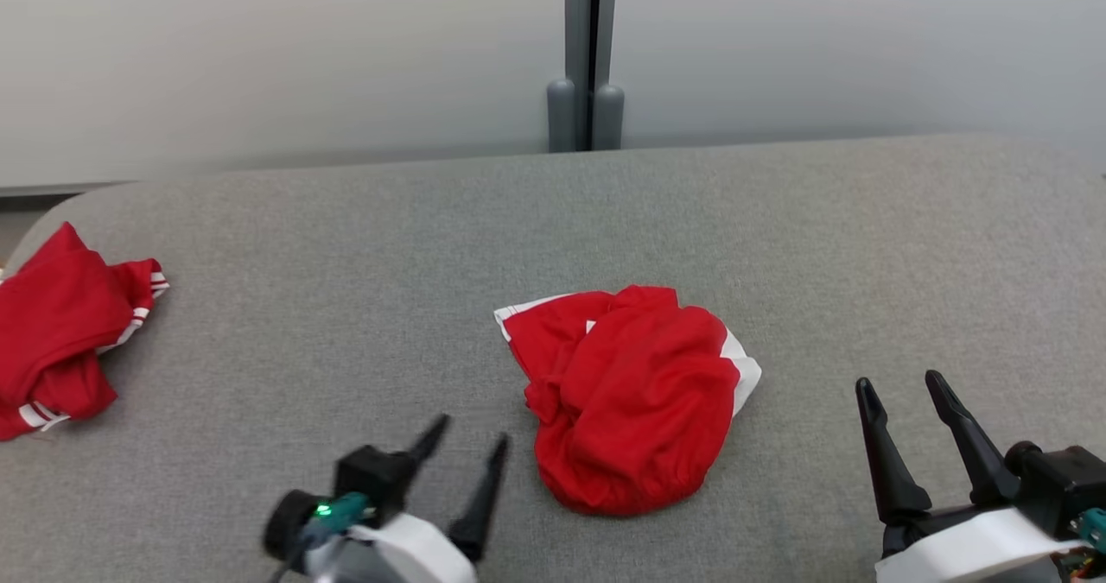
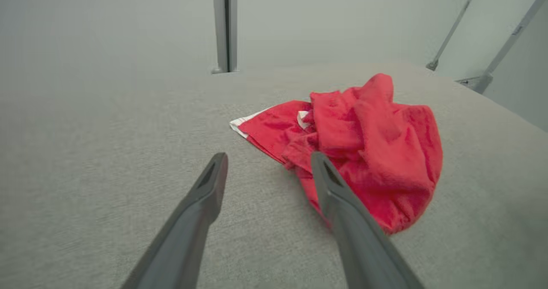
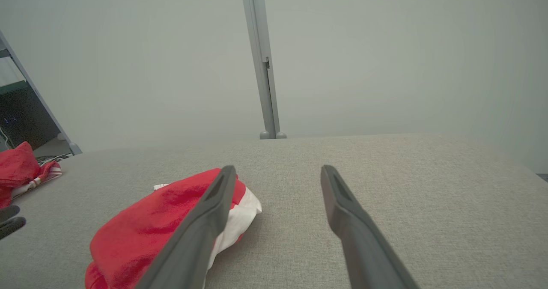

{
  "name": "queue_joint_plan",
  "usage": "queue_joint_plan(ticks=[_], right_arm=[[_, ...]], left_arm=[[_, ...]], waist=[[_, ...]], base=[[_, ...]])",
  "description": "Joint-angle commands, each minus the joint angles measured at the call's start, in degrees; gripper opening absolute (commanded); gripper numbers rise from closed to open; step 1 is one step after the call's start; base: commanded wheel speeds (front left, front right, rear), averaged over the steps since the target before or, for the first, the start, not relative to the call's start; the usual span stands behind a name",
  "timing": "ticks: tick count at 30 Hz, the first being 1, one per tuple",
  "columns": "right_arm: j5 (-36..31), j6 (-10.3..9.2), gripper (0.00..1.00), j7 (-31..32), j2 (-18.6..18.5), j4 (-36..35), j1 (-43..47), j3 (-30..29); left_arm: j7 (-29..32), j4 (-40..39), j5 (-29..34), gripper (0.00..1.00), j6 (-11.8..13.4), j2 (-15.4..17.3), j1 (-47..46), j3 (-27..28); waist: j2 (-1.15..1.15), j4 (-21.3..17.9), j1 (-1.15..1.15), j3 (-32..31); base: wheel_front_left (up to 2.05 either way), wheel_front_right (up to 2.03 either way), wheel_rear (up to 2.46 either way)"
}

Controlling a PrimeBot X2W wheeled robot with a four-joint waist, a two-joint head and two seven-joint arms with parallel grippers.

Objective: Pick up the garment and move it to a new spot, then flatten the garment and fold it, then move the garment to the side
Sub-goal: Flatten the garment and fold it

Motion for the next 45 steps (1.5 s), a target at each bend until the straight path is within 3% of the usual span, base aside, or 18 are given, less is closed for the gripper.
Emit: queue_joint_plan(ticks=[1,12,13,15,16,17,24,30,37,40,45], right_arm=[[0.1,0.00,1.00,0.0,-0.2,0.0,-0.9,0.2],[0.8,0.00,1.00,-0.5,-0.6,1.1,-3.5,1.1],[0.9,-0.01,1.00,-0.5,-0.6,1.2,-3.7,1.1],[1.0,-0.01,1.00,-0.6,-0.5,1.2,-3.9,1.0],[0.9,-0.01,1.00,-0.7,-0.4,1.2,-4.0,1.0],[0.9,-0.01,1.00,-0.7,-0.4,1.3,-4.0,1.0],[1.0,0.00,1.00,-1.1,-0.2,1.7,-4.7,0.8],[0.9,0.00,1.00,-1.4,0.0,2.0,-3.8,-0.5],[0.7,0.00,1.00,-1.9,0.6,1.9,-3.1,-2.3],[0.4,0.00,1.00,-1.7,1.0,1.6,-3.0,-2.4],[0.4,0.00,1.00,-1.7,1.4,1.5,-2.8,-2.5]], left_arm=[[1.0,1.9,-1.0,1.00,-0.5,-0.3,-1.8,-2.0],[0.3,16.9,-11.4,0.97,-1.1,-1.5,-9.7,-11.6],[0.1,17.6,-12.4,0.87,-1.1,-1.5,-10.2,-12.4],[-0.6,18.7,-13.4,0.40,-1.1,-1.5,-11.3,-13.9],[-0.7,19.4,-13.9,0.09,-1.1,-1.5,-11.7,-14.5],[-0.9,20.1,-14.4,0.00,-1.1,-1.5,-11.9,-15.1],[-4.0,23.1,-16.1,0.00,-1.0,-1.5,-14.7,-17.5],[-9.8,22.4,-13.7,0.00,3.0,0.4,-16.9,-16.1],[-11.8,9.1,-8.8,0.00,9.2,7.8,-18.5,-13.0],[-10.0,-0.6,-7.2,0.00,12.2,12.1,-16.5,-11.3],[-5.4,-8.2,-9.0,0.00,15.4,14.7,-10.8,-9.6]], waist=[[0.00,-0.8,0.00,1.7],[0.00,-3.6,0.00,4.8],[0.00,-3.7,0.00,5.0],[0.00,-3.9,0.00,5.3],[0.00,-4.0,0.00,5.4],[0.00,-4.0,0.00,5.5],[0.00,-4.1,0.00,5.9],[0.00,-3.4,0.00,5.1],[0.00,-0.9,0.00,4.1],[0.00,-0.2,0.00,3.9],[0.00,0.1,0.00,4.2]], base=[[0.00,0.00,0.00],[0.00,0.00,0.00],[0.00,0.00,0.00],[0.00,0.00,0.00],[0.00,0.00,0.00],[0.00,0.00,0.00],[0.00,0.00,0.00],[0.00,0.00,0.00],[0.00,0.00,0.00],[0.00,0.00,0.00],[0.00,0.00,0.00]])
